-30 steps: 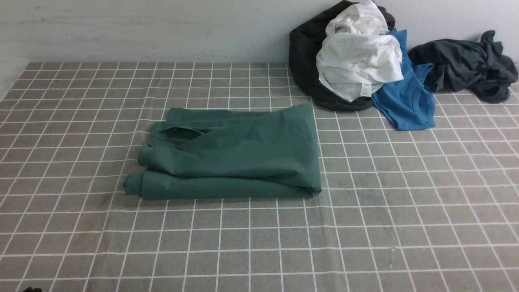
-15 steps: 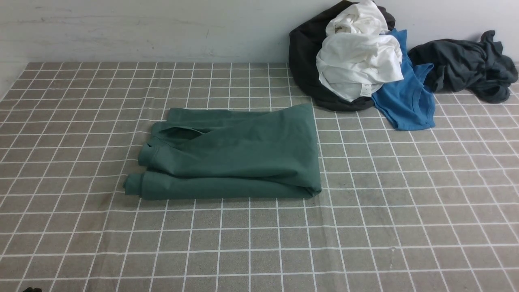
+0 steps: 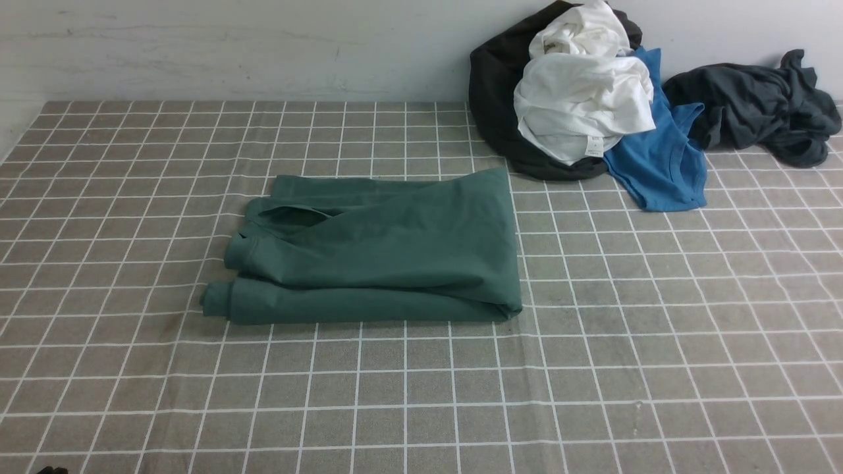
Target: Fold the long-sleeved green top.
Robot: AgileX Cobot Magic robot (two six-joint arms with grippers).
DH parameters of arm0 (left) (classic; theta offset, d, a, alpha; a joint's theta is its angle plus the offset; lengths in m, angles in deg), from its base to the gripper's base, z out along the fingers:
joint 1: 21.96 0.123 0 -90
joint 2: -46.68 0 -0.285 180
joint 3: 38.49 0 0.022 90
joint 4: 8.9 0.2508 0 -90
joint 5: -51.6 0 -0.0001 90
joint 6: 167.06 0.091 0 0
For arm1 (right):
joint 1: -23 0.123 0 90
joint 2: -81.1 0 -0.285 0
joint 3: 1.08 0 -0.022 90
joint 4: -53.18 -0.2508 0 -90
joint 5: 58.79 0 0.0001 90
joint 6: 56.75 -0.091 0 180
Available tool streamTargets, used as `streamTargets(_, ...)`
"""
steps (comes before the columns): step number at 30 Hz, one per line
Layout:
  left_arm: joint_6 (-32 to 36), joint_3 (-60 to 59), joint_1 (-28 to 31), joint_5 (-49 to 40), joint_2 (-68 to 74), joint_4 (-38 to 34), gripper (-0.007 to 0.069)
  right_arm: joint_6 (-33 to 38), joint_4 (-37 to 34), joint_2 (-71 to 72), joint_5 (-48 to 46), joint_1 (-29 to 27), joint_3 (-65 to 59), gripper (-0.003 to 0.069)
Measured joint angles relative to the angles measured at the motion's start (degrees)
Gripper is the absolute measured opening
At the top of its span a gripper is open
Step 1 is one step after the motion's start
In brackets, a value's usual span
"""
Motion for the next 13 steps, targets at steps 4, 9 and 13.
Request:
streamTargets(4,0.0,0.0,0.0,0.0,0.0,0.0,-0.0008,0.0,0.0,0.0,0.0,0.0,0.0,-0.0014)
streamTargets(9,0.0,0.0,0.0,0.0,0.0,0.0,-0.0008,-0.6,0.0,0.0,0.0,0.0,0.0,-0.0014)
streamTargets(13,0.0,0.0,0.0,0.0,0.0,0.0,-0.0008,-0.7,0.0,0.0,0.0,0.0,0.0,-0.0014)
